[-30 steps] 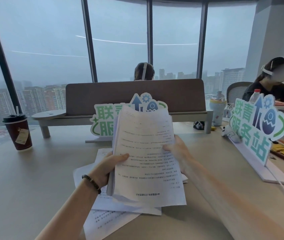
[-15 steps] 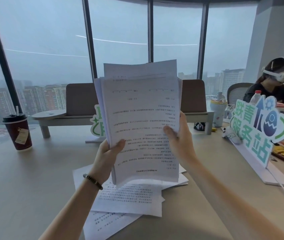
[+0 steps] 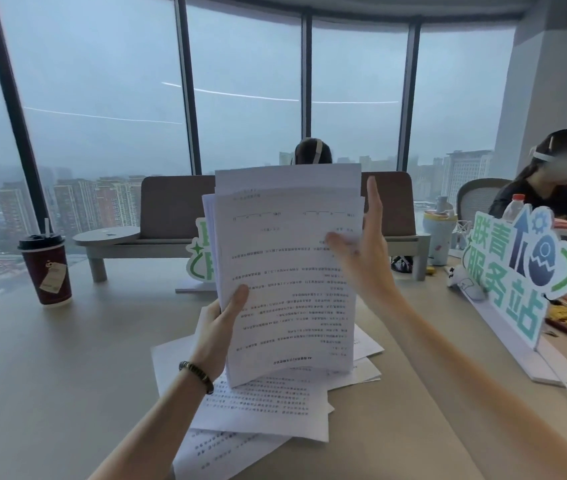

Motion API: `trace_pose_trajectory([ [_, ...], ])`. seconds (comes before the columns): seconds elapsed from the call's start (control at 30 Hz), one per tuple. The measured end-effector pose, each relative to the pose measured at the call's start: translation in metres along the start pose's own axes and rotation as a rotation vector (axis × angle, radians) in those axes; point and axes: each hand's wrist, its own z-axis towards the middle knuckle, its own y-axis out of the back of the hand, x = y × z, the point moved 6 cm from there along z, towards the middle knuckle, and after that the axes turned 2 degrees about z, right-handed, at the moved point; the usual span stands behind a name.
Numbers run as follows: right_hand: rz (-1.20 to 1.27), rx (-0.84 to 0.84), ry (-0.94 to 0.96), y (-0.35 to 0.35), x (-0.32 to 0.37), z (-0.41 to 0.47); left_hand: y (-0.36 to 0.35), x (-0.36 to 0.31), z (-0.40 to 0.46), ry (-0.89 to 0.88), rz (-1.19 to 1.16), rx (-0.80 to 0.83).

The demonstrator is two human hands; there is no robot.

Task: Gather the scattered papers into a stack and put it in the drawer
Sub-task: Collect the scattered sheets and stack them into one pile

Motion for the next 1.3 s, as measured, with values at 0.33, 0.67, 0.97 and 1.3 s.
trace_pose_trajectory([
  [0.33,-0.362,0.151,0.073,0.0,0.021,0.04,-0.003,-0.002,0.002,0.018,-0.081,0.034],
  [0.67,-0.398,0.139,0.107,0.0,0.021,0.041,0.001,0.006,0.006,0.096,-0.128,0.036],
  [0.97,-0.438,0.118,0.19,-0.001,0.016,0.04,0.005,0.008,0.006,0.071,-0.027,0.046],
  [1.3,-0.184,0.096,0.076,-0.002,0.008,0.038,0.008,0.014,0.007,0.067,0.013,-0.008],
])
